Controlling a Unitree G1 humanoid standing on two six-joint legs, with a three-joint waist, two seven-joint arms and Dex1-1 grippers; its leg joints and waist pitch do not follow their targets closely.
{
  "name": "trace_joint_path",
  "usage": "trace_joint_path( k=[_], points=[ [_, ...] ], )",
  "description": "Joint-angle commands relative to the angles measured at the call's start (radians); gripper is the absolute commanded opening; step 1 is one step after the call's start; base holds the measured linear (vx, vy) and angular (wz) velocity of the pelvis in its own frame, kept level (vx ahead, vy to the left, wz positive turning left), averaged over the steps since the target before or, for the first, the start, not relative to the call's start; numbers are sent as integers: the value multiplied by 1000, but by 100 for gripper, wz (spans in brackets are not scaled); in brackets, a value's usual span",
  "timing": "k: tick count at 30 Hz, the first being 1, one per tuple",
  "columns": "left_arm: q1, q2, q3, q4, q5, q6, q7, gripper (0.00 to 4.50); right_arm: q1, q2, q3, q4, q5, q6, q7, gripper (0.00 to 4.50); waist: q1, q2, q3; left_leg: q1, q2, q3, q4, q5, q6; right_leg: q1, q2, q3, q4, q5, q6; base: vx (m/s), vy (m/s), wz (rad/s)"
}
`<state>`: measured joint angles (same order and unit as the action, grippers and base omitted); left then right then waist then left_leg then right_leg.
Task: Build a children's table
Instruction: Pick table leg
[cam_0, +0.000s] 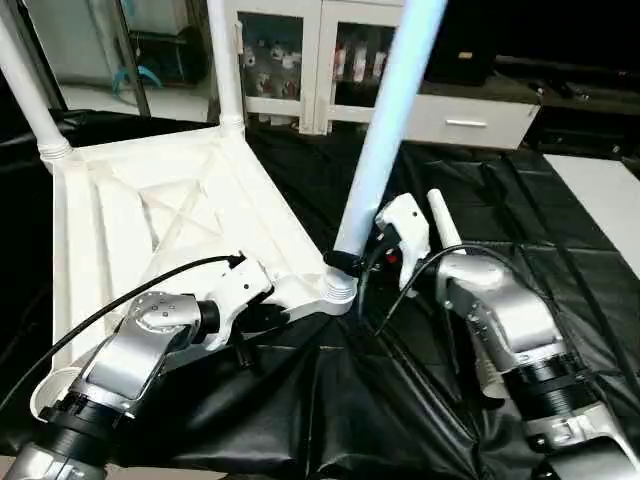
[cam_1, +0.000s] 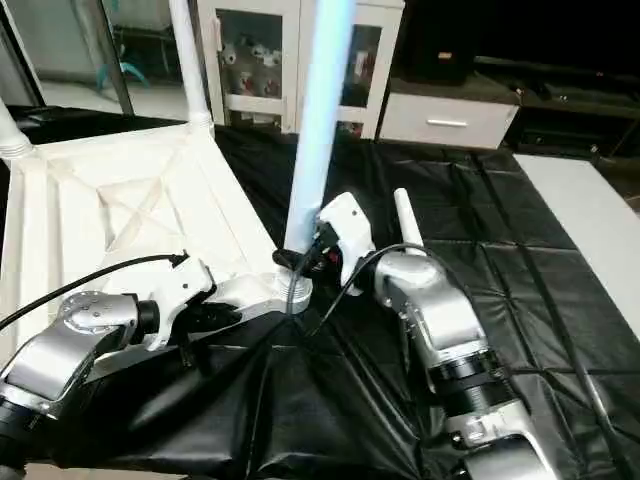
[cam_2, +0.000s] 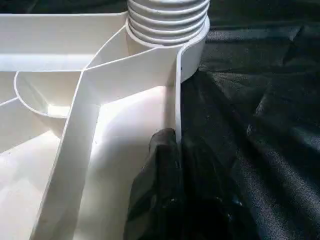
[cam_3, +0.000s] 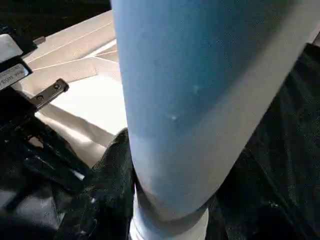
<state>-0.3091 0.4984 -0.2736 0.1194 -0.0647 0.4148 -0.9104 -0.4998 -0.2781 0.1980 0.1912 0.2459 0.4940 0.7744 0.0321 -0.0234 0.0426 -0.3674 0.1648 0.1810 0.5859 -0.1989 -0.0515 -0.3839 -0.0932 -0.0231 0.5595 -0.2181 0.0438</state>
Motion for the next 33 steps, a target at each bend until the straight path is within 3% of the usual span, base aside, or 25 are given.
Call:
trace_joint_path(
  k=[1, 3, 5, 7, 9, 13, 17, 19, 22, 26, 29, 33],
  points=[
    [-27, -14, 14, -40, -18, -42, 2, 0, 21, -35, 24, 2, 22, 75, 63, 182, -8, 5, -27, 40, 58, -41, -112, -631, -87, -24, -44, 24, -81, -524, -104, 0, 0, 0],
    [-27, -12, 11, -42, -15, -43, 1, 0, 4, -51, 11, -19, 30, 81, 73, 182, -2, -1, -31, 36, 58, -35, -108, -563, -72, -21, -48, 33, -77, -488, -118, 0, 0, 0],
    [-27, -9, 7, -44, -10, -45, 0, 0, -14, -54, -8, -25, 30, 79, 65, 182, 4, -3, -37, 29, 60, -23, -107, -453, -55, -15, -46, 40, -66, -379, -149, 0, 0, 0],
    [-25, -7, 5, -47, -7, -46, -1, 0, -33, -57, -30, -34, 41, 84, 63, 182, 9, -3, -39, 29, 61, -17, -105, -403, -47, -13, -45, 41, -59, -324, -165, 0, 0, 0],
    [-22, -5, 2, -51, -4, -46, -3, 0, -47, -63, -46, -48, 54, 90, 64, 182, 15, -11, -43, 21, 61, -7, -99, -309, -21, -3, -46, 43, -48, -265, -177, 0, 0, 0],
    [-17, -3, -2, -58, -3, -42, -7, 0, -68, -58, -75, -63, 79, 92, 53, 182, 25, -10, -46, 19, 61, -1, -91, -298, -16, -7, -44, 43, -46, -292, -171, 0, 0, 0],
    [-10, 3, -9, -69, 1, -38, -15, 0, -87, -54, -99, -84, 104, 103, 51, 182, 30, -13, -51, 14, 60, 7, -79, -202, 7, -6, -35, 40, -29, -165, -192, 0, 0, 0],
    [-7, 7, -13, -72, 4, -37, -18, 0, -94, -51, -109, -95, 114, 110, 53, 182, 31, -11, -56, 9, 59, 7, -75, -144, 21, 3, -34, 36, -18, -99, -215, 0, 0, 0],
    [-2, 10, -16, -76, 5, -38, -20, 0, -99, -51, -117, -109, 125, 122, 59, 182, 31, -11, -55, 8, 57, 8, -72, -118, 29, 5, -30, 34, -12, -57, -227, 0, 0, 0],
    [-1, 13, -19, -78, 6, -37, -21, 0, -98, -74, -97, -110, 115, 126, 72, 182, 31, -11, -53, 9, 58, 7, -73, -147, 17, 7, -32, 33, -14, -103, -226, 0, 0, 0],
    [-2, 18, -22, -81, 9, -37, -25, 0, -92, -123, -34, -105, 65, 132, 101, 182, 32, -9, -51, 12, 59, 5, -76, -181, -3, 6, -32, 33, -18, -152, -214, 0, 0, 0],
    [0, 24, -27, -86, 10, -36, -32, 0, -85, -132, 1, -104, 41, 149, 99, 182, 29, -10, -53, 8, 57, 4, -73, -180, -7, 7, -33, 34, -16, -150, -210, 0, 0, 0]
  ],
)
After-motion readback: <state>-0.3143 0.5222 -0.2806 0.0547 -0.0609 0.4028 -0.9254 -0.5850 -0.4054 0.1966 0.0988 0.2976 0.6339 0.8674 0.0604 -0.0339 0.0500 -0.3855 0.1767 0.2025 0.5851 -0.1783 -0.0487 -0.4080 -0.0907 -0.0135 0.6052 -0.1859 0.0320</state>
